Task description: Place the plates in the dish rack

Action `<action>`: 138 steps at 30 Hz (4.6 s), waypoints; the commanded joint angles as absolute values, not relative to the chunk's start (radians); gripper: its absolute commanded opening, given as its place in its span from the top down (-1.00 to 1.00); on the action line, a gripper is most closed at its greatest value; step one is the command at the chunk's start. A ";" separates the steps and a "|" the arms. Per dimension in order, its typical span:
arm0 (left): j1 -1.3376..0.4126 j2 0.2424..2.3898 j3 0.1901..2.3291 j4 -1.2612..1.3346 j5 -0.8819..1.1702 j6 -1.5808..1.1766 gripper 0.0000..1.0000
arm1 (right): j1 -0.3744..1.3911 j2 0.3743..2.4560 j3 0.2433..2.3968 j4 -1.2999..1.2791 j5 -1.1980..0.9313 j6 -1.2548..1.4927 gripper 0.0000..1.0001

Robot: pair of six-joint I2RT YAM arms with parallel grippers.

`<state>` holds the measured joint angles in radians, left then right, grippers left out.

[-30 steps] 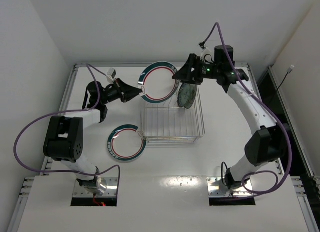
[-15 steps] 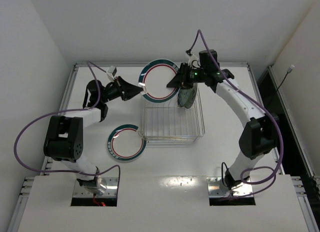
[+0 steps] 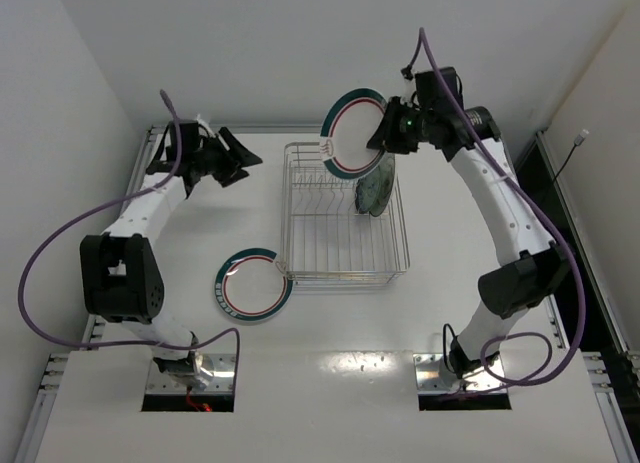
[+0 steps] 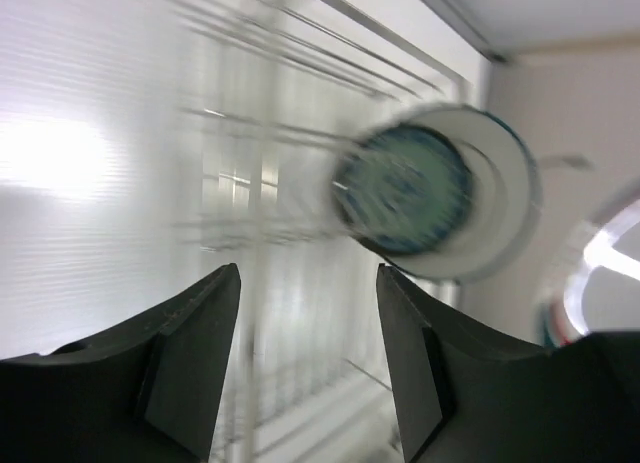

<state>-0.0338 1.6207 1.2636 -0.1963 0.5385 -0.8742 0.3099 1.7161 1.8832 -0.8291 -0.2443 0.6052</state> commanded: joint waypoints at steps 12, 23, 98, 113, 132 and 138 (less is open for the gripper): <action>-0.018 1.516 1.322 -0.747 -0.205 -0.710 -0.24 | 0.429 1.902 2.167 -1.249 0.393 0.571 1.00; -0.018 1.525 1.331 -0.756 -0.215 -0.701 -0.24 | 0.492 2.045 2.189 -1.261 0.545 0.539 1.00; 0.230 1.511 0.860 -0.547 0.414 -0.500 1.00 | 0.337 1.764 2.019 -0.994 -0.225 0.425 -0.52; 0.261 1.572 0.951 -0.339 0.799 -0.684 1.00 | 0.337 1.805 1.741 -0.694 -0.842 0.540 -0.52; 0.379 1.769 1.173 -0.037 0.825 -1.008 1.00 | 0.357 1.865 1.658 -0.517 -0.966 0.640 -0.52; 0.370 1.738 0.971 0.515 0.937 -1.347 1.00 | 0.357 1.930 1.775 -0.506 -0.986 0.653 -0.52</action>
